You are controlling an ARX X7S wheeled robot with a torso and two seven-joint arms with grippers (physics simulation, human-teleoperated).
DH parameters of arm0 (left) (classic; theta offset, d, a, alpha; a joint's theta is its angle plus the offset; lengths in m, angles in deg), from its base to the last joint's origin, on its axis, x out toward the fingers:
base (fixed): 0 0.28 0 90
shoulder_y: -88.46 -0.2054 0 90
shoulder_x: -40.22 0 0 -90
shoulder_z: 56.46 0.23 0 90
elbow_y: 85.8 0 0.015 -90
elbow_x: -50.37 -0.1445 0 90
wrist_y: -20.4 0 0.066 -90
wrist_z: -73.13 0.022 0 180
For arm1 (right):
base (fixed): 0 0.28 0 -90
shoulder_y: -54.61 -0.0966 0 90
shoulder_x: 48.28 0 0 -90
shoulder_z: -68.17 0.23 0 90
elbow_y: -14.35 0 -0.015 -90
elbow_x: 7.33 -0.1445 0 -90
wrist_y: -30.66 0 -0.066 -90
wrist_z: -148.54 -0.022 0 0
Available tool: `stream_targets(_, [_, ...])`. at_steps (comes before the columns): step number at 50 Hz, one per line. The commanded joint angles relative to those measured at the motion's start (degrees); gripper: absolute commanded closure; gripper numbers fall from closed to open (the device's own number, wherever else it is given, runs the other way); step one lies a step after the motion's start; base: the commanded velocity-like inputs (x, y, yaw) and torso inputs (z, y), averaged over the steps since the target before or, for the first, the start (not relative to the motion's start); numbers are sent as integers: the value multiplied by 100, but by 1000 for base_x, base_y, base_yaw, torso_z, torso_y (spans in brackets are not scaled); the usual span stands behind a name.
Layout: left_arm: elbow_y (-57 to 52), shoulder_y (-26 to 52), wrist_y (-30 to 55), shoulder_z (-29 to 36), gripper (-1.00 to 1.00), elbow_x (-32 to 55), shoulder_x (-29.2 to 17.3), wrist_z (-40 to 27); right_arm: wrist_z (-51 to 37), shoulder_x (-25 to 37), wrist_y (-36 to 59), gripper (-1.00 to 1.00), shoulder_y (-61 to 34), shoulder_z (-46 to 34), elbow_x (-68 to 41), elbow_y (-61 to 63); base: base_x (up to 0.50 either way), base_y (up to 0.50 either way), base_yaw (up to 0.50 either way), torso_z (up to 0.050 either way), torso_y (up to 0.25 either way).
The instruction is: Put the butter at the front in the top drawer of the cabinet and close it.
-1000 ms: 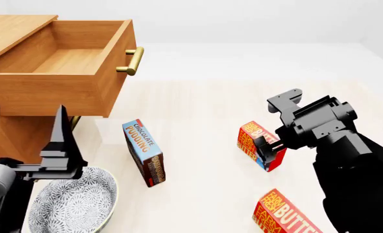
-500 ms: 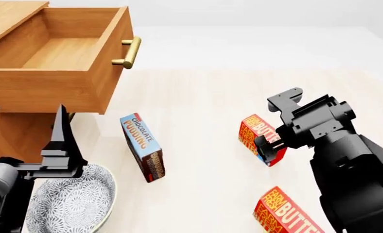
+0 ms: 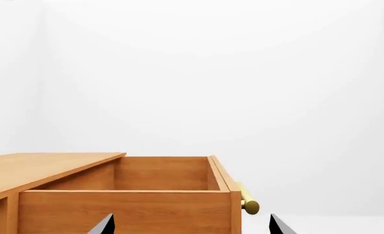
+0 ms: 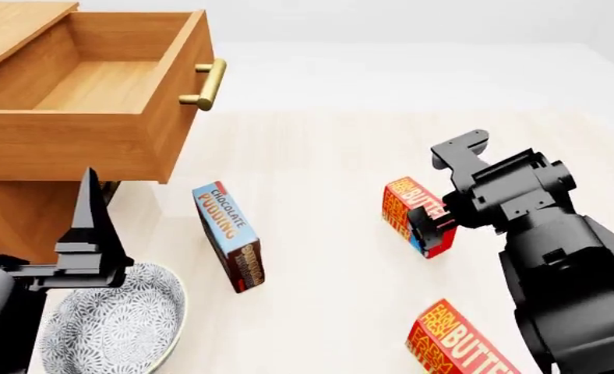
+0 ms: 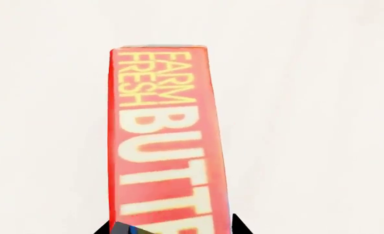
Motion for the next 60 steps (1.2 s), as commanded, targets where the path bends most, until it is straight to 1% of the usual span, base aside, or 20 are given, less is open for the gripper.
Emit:
stream_targets(1, [-78,-157,-114,-130,-100,41,-67,-27,-168,53,-158,100,-231,284,58,230,0,0,0,0,0])
stream_targets(10, [-169,-319,-196,-218,-100,31,-109,-65,-264,302,303,100,-80,361,-16,1086,0,0,0,0,38])
stream_targets(17, [-239,-356,-211,-278,-100,59,-154,-85,-314,491,727,100,-43,408,-62,1800,-2,0,0,-1,117])
stream_targets(30, [-419,-684,-376,-514,-100,81,-296,-161,-414,811,1401,100,92,521,-162,2965,-2,0,0,-2,115])
stream_targets(48, [-676,-1126,-600,-903,-100,167,-518,-235,-544,1220,2301,100,49,732,-276,4497,0,0,0,-3,113])
stream_targets(54, [-828,-1464,-603,-1118,-100,5,-619,-372,-775,1373,2560,100,54,1220,-404,5536,0,0,0,-1,19])
stream_targets(60, [-1094,-2034,-583,-1558,-100,-187,-785,-576,-881,1528,3103,100,-67,1561,-543,6744,0,0,0,0,0])
